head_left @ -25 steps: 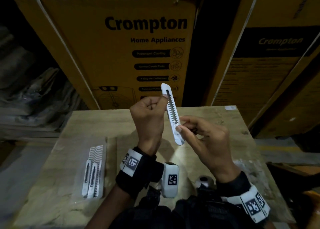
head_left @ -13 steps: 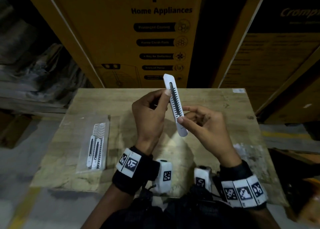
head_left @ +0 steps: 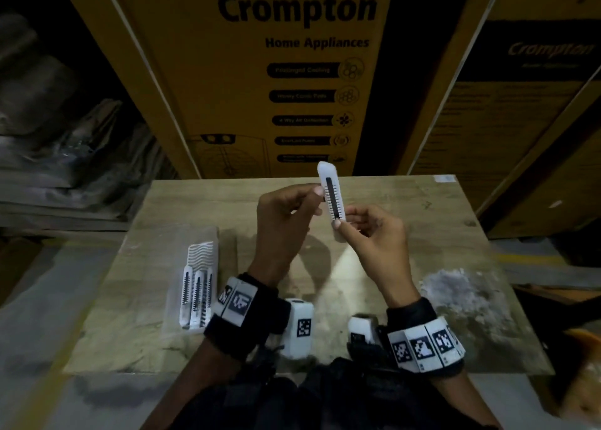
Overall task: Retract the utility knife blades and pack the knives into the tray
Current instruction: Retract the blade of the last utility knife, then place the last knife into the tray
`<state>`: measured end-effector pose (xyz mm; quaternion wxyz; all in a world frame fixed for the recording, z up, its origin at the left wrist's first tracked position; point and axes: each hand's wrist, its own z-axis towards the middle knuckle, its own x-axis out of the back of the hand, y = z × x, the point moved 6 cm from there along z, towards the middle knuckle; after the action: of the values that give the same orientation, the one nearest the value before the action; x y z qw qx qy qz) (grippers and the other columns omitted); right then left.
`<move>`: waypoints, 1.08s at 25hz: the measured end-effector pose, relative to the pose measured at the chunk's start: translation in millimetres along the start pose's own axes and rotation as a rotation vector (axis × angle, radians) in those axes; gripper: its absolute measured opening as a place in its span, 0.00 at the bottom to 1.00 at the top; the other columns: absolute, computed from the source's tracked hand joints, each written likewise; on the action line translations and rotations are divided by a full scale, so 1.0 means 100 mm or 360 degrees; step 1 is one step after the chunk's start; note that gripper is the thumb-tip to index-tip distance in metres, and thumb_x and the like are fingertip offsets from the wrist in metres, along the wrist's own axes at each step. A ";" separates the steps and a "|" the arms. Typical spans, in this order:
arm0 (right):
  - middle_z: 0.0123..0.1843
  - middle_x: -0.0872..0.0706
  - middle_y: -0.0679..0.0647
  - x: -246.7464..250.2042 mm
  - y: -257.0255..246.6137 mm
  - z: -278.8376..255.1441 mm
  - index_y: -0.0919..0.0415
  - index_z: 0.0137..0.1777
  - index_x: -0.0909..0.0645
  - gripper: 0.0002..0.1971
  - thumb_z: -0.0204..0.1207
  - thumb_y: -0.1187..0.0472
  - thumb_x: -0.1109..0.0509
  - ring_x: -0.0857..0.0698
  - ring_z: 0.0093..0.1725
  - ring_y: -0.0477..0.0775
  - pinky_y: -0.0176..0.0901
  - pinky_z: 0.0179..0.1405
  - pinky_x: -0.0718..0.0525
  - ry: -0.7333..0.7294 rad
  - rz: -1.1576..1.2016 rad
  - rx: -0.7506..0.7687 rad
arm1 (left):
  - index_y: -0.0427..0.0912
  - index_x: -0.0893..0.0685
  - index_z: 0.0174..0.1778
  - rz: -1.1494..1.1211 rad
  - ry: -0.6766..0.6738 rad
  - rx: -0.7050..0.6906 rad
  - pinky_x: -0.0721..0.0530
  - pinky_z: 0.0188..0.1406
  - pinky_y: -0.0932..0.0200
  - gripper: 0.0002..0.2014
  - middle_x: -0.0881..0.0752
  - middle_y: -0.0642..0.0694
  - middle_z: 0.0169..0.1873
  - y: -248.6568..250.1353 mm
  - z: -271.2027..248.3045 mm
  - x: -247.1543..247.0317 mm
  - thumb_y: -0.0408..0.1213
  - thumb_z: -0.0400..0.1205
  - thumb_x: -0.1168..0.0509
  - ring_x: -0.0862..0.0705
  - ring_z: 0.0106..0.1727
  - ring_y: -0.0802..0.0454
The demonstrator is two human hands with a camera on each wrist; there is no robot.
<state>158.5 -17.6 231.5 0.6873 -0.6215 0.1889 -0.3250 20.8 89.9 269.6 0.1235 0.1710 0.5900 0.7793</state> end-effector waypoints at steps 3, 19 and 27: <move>0.44 0.08 0.63 -0.47 0.26 -0.17 0.65 0.51 0.11 0.09 0.73 0.68 0.18 0.12 0.40 0.56 0.42 0.35 0.14 -0.0214 0.0269 -0.0438 | 0.37 0.05 0.45 0.0054 0.0005 0.0070 0.17 0.31 0.60 0.06 0.05 0.43 0.39 -0.37 0.08 0.44 0.32 0.83 0.28 0.11 0.33 0.51; 0.33 0.11 0.58 -3.07 1.50 -0.88 0.64 0.35 0.15 0.10 0.73 0.67 0.18 0.12 0.31 0.52 0.40 0.29 0.10 -0.0725 -0.0481 -0.1030 | 0.38 0.13 0.68 0.0967 0.0185 0.1078 0.12 0.57 0.48 0.19 0.08 0.38 0.56 -2.85 -1.19 3.05 0.39 0.82 0.27 0.09 0.55 0.40; 0.32 0.09 0.59 -3.54 1.74 -0.85 0.63 0.35 0.14 0.12 0.72 0.57 0.18 0.08 0.31 0.57 0.54 0.34 0.06 -0.1025 -0.1196 -0.0687 | 0.35 0.15 0.69 0.0888 0.0090 0.0965 0.11 0.52 0.48 0.19 0.08 0.36 0.56 -3.01 -1.18 2.94 0.28 0.81 0.29 0.09 0.51 0.40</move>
<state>-114.9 163.6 -3.2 0.4035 -0.8417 -0.2041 -0.2951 -298.2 184.7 -12.9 -0.1647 0.3316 0.7272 0.5781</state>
